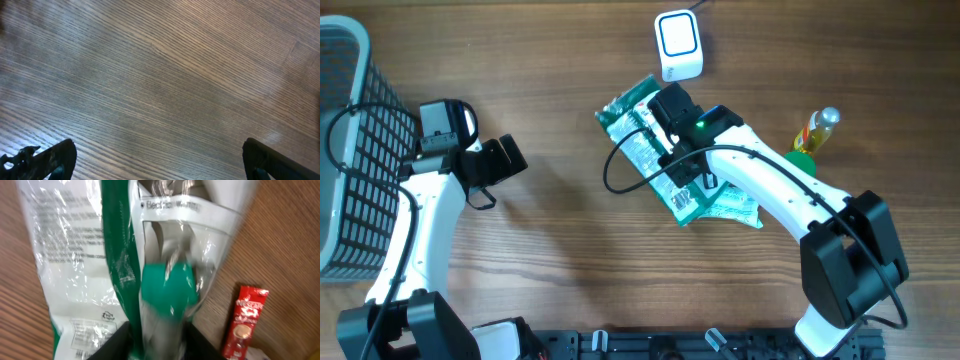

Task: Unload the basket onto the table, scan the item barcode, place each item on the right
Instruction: 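Lower the gloves pack beside the wipes pack with right gripper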

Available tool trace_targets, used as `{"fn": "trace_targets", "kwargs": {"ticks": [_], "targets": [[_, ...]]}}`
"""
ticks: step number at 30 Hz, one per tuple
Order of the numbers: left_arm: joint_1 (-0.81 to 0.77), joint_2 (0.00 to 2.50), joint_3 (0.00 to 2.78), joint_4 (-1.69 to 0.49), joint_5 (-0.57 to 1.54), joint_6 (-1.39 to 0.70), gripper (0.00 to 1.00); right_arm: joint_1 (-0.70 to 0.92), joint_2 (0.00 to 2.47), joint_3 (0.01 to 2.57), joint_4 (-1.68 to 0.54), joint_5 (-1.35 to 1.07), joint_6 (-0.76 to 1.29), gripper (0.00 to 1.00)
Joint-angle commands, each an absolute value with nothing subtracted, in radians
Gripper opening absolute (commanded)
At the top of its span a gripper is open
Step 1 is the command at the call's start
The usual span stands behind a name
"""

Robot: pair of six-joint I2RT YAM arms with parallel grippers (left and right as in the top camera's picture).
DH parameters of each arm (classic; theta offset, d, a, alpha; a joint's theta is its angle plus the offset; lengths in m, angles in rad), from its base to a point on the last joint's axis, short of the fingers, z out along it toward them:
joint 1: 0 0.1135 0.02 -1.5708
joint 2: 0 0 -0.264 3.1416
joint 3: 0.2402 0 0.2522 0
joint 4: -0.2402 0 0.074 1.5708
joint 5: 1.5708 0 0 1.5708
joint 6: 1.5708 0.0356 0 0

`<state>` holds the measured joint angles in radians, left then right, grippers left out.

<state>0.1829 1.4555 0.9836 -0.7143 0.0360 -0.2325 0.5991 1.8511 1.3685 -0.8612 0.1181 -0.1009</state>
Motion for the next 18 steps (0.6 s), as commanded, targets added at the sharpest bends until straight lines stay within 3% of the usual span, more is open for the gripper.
{"fn": "trace_targets", "kwargs": {"ticks": [1, 18], "targets": [[0.179, 1.457, 0.980, -0.714, 0.044, -0.216, 1.00, 0.595, 1.868, 1.365, -0.840, 0.089, -0.068, 1.00], [0.179, 1.457, 0.980, -0.714, 0.044, -0.216, 1.00, 0.595, 1.868, 1.365, -0.613, 0.089, -0.079, 1.00]]}}
